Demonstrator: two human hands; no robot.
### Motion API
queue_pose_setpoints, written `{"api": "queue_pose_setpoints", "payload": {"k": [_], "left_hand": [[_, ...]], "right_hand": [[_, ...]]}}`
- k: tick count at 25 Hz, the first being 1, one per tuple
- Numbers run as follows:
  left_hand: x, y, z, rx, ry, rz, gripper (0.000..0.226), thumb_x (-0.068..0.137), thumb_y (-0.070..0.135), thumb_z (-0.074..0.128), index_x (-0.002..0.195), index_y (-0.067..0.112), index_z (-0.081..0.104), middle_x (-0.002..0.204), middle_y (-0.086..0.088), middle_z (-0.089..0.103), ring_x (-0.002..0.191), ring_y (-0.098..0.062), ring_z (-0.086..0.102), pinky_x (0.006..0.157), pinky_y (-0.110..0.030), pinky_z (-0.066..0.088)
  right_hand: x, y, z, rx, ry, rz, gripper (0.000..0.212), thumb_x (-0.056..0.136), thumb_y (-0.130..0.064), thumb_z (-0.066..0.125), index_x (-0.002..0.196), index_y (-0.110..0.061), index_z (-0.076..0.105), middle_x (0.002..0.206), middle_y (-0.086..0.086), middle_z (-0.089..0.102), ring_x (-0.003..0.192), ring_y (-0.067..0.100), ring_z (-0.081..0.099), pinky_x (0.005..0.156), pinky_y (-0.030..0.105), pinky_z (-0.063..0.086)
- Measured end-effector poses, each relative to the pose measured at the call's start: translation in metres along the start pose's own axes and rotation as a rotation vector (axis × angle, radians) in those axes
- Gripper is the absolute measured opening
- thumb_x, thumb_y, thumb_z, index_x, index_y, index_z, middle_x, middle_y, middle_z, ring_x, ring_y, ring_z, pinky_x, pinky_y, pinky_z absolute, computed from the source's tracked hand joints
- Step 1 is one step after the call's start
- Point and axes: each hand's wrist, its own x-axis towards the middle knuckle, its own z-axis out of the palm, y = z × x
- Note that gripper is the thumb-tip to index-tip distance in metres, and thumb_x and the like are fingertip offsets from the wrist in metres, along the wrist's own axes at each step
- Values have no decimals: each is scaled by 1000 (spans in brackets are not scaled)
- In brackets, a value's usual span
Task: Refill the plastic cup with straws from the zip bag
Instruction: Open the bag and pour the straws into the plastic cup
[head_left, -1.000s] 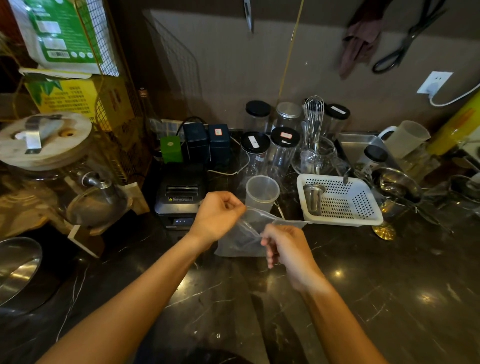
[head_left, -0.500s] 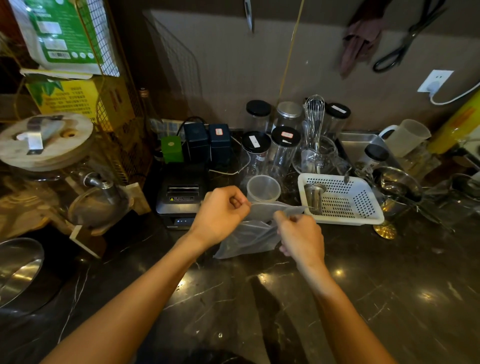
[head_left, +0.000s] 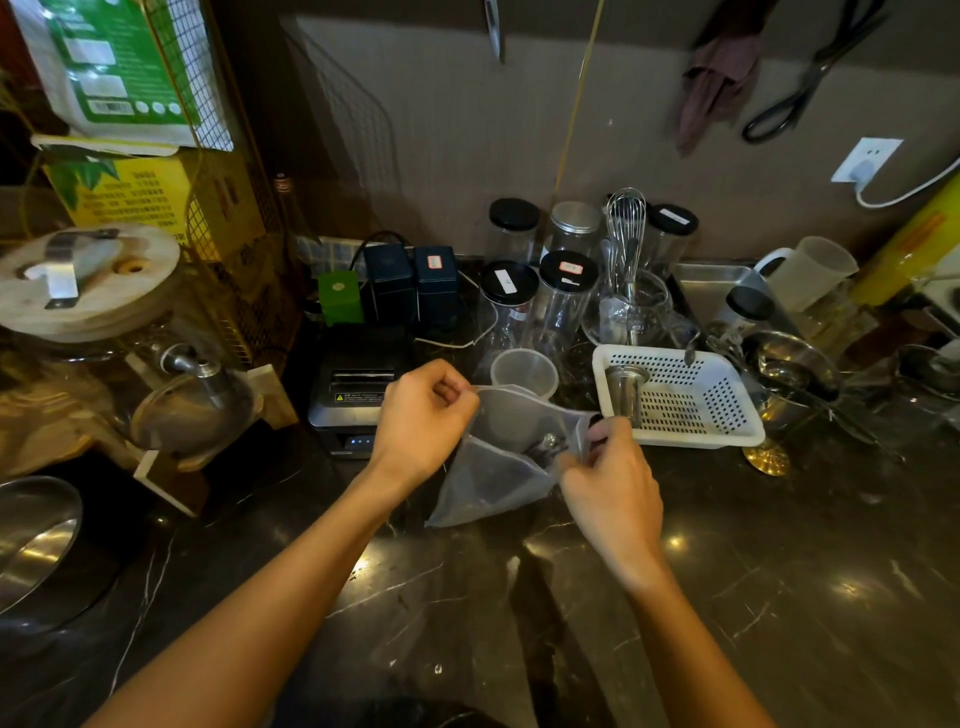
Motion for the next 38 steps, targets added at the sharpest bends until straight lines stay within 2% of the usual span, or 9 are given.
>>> {"api": "queue_pose_setpoints", "payload": {"k": [4,8,13,18,24,28,32,36,38], "left_hand": [[3,3,0,-32,-82,67,8,90,9,69,84,15,72,79,-4,73,73,-19,70,70,-30,60],[10,-7,-7,24,81,41,7,92,12,66,87,15,70,80,-1,71,74,-18,70,70,-40,62],[13,-9,-2,-102,4,-17,4,96,17,65,98,16,69,94,4,72,88,-9,71,82,-35,61],[6,-3,3,-253,-253,-132,39,90,35,74,124,20,63,111,4,73,104,-6,71,93,-27,57],[2,7,5,-185,-389,35,73,76,47,84,140,36,49,137,8,57,119,-8,64,99,-32,57],[-1,9,9,-2,-524,165,49,66,58,84,110,46,67,148,10,44,140,-10,45,115,-42,44],[2,11,11,53,-558,174,10,83,33,82,86,40,76,149,8,46,144,-6,38,120,-46,37],[6,11,12,-3,-481,143,9,84,29,81,92,24,81,137,9,55,134,-4,48,116,-42,43],[7,16,13,-29,-482,164,9,84,28,82,92,24,81,136,10,56,132,-2,48,115,-37,42]], "right_hand": [[12,-3,-2,-80,35,-41,16,99,-38,66,88,-26,65,79,-6,66,77,17,66,72,37,52],[17,5,-17,-72,-26,43,29,98,-36,64,78,-16,70,68,2,67,64,17,61,63,34,46],[21,12,-20,127,-158,-3,28,95,-25,64,74,-8,70,63,9,64,61,18,60,63,46,55],[21,11,-17,311,-159,4,31,103,-17,59,76,-8,72,67,3,68,54,5,60,56,23,52],[31,4,-17,456,-43,-69,38,104,-20,60,70,-8,71,59,3,67,48,7,60,55,24,53],[37,9,-18,446,-40,-67,39,105,-24,61,72,-9,73,64,7,71,49,9,61,56,27,53],[37,25,-24,522,-80,-66,45,107,-36,55,84,-1,72,71,13,70,53,15,61,53,26,53],[47,82,-8,538,9,261,25,106,-30,58,109,-8,69,103,16,72,69,22,66,62,35,56],[48,115,11,563,-89,477,33,103,-17,63,134,-9,59,117,18,69,82,27,71,66,39,59]]}}
